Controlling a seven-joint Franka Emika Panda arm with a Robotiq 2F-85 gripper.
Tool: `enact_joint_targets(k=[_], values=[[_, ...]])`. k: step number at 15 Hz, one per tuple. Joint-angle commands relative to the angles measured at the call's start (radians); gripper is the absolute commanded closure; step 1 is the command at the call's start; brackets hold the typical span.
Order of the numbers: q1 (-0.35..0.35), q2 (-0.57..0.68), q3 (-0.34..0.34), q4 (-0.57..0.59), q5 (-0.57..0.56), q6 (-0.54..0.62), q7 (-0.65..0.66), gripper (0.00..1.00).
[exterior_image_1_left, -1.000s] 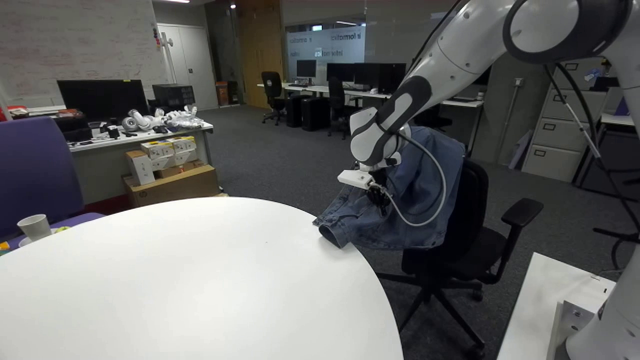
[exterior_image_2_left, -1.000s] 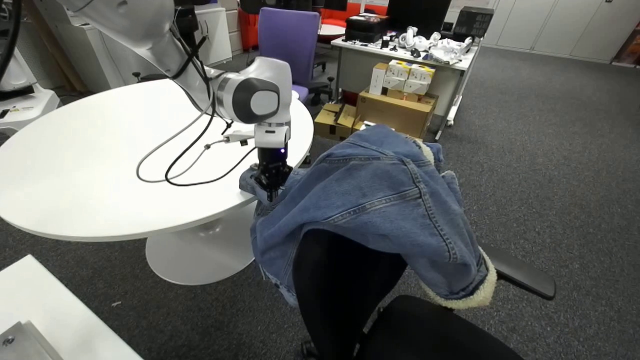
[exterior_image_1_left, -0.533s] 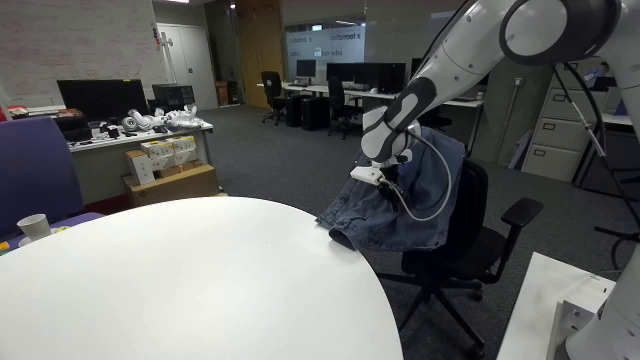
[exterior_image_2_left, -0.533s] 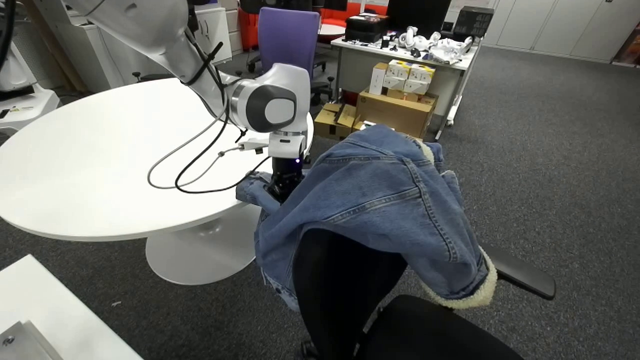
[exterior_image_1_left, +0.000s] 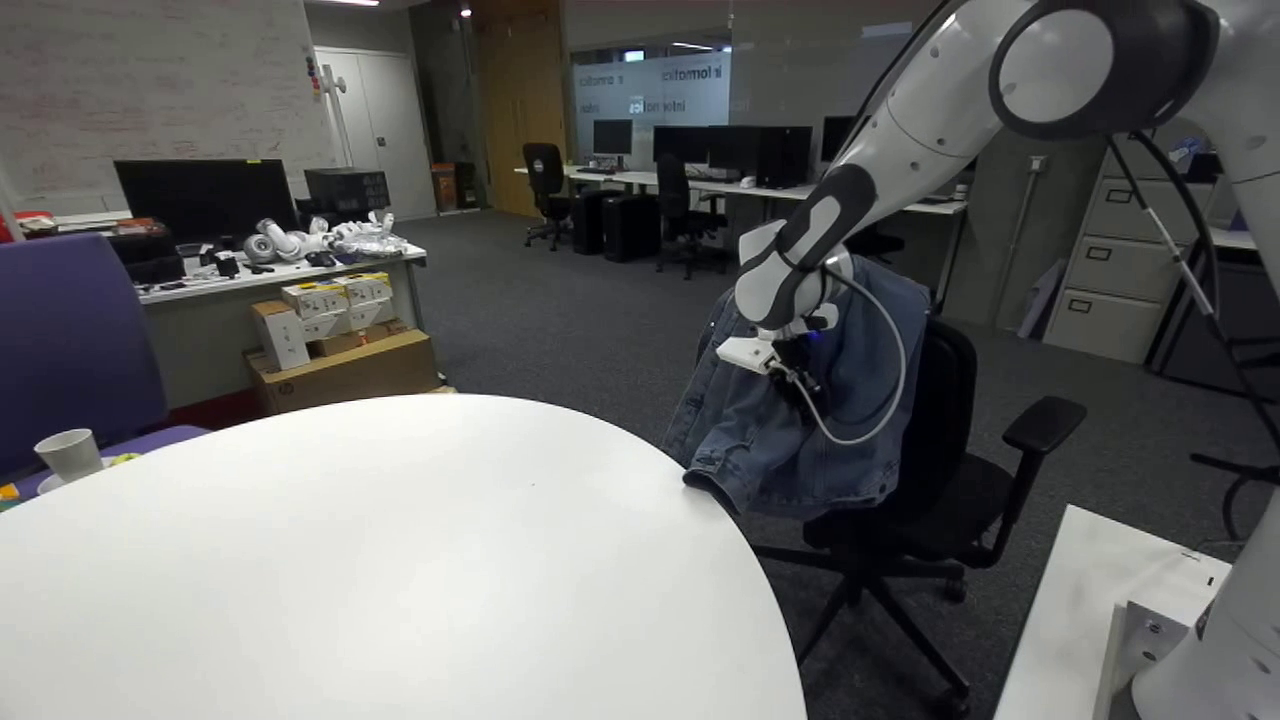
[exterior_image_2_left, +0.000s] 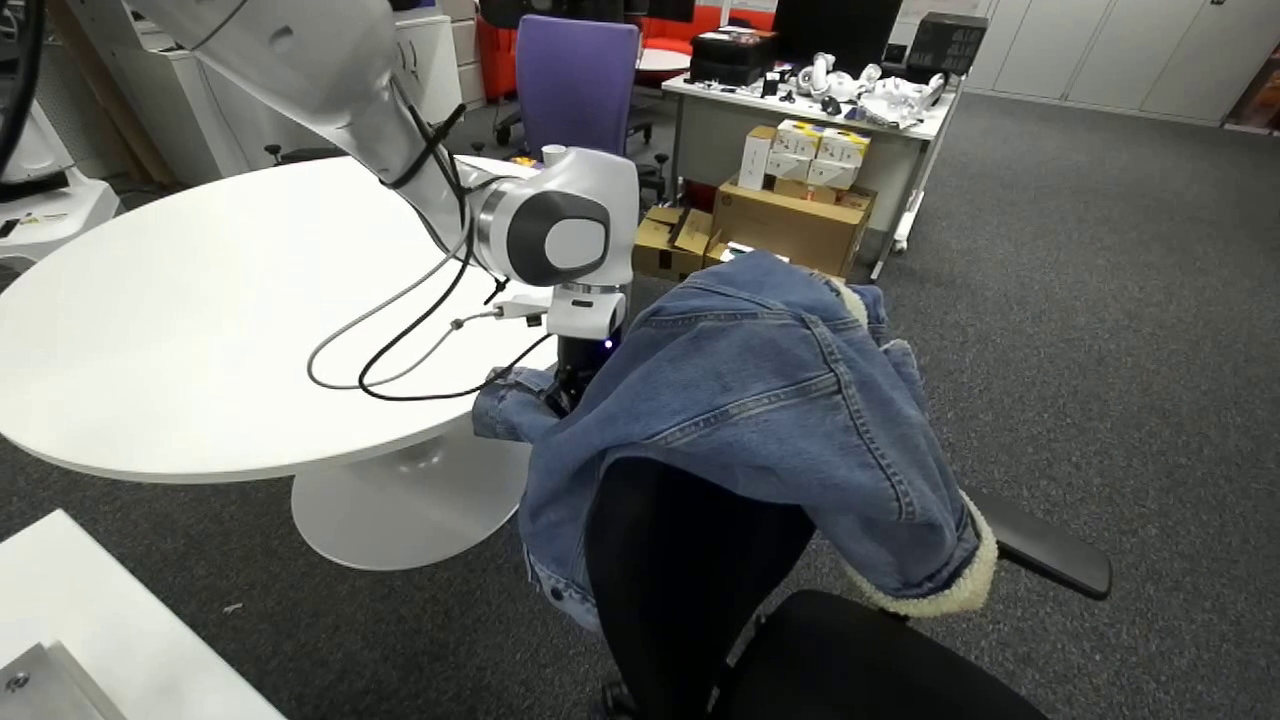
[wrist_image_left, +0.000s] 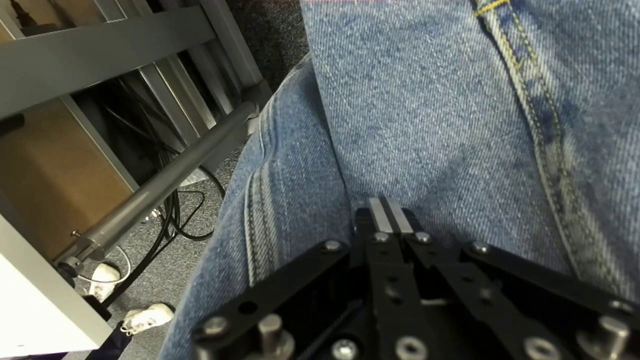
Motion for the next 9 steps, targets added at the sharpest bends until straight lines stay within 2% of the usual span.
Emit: enact_joint_targets(k=[1, 8, 9], values=[[-0.012, -0.006, -0.004, -0.007, -0.018, -0.004, 0.023, 1.00], [-0.013, 0.006, -0.006, 0.001, -0.019, -0.017, 0.033, 1.00], [-0.010, 0.009, -0.005, 0.005, -0.021, -0.026, 0.036, 0.74]])
